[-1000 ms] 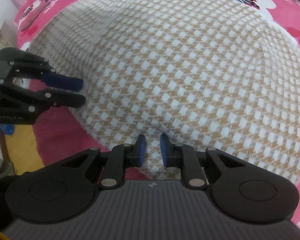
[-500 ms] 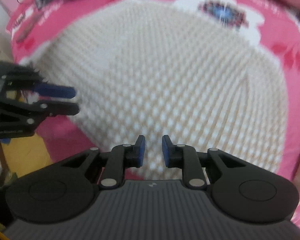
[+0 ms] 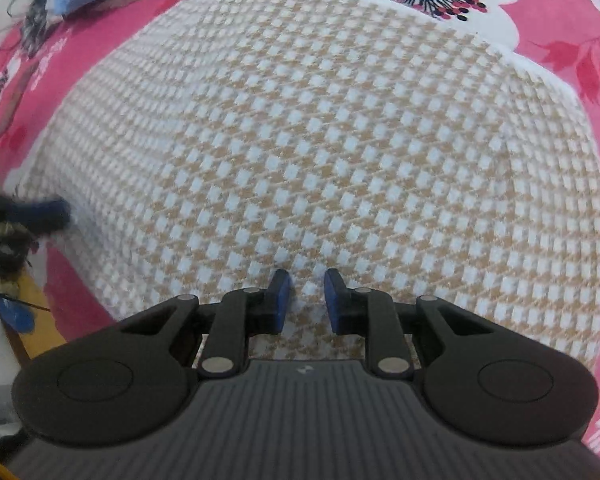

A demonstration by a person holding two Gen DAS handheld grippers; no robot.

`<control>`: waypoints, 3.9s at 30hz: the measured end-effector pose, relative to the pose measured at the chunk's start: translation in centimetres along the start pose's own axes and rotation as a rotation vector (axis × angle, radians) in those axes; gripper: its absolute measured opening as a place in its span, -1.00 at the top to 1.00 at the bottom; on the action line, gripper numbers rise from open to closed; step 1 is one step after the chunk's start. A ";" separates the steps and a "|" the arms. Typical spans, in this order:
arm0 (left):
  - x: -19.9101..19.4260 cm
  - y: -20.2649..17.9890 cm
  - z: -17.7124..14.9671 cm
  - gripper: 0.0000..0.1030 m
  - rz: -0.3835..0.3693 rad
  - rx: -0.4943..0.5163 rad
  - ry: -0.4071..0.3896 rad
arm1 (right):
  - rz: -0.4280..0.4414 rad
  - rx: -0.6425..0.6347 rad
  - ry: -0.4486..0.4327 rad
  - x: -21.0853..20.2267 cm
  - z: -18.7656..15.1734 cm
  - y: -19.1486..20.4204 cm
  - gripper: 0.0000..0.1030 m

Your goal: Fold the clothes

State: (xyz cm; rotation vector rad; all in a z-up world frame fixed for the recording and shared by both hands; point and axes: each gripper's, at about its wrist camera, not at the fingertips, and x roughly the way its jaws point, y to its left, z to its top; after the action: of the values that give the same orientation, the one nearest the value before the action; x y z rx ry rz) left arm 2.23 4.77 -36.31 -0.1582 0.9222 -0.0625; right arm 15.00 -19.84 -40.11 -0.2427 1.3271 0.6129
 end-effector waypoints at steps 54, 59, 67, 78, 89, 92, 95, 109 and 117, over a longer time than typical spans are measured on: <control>5.4 1.9 4.6 0.36 -0.105 0.048 0.045 | -0.117 0.027 -0.094 -6.5 3.0 4.5 0.61; 5.6 2.5 4.6 0.37 -0.127 0.036 0.047 | -0.238 0.161 0.015 -1.7 4.5 2.0 0.59; 6.1 3.3 4.9 0.39 -0.159 0.001 0.055 | -0.191 0.089 -0.106 -5.2 7.7 5.3 0.58; 6.2 3.9 4.9 0.39 -0.192 -0.011 0.057 | -0.103 0.074 -0.025 -1.6 10.7 7.9 0.53; 6.2 4.3 4.6 0.39 -0.219 -0.023 0.050 | -0.181 0.208 0.001 -1.2 10.1 6.6 0.55; 6.1 4.4 4.6 0.39 -0.222 -0.025 0.049 | -0.148 0.178 -0.087 -3.1 11.2 8.1 0.54; 6.1 4.5 4.5 0.39 -0.227 -0.022 0.044 | -0.117 0.190 -0.108 -1.8 12.2 8.6 0.56; 5.9 4.2 4.4 0.39 -0.213 -0.013 0.042 | -0.007 0.096 -0.165 1.6 12.4 9.9 0.55; 5.9 3.5 4.7 0.39 -0.175 0.005 0.063 | 0.045 0.101 -0.225 1.3 13.0 9.5 0.55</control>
State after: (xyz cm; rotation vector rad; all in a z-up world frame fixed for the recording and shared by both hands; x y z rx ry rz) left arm 9.48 8.03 -38.73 -0.2329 0.9695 -0.2336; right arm 20.74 -5.24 -36.50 -0.0595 1.1448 0.5912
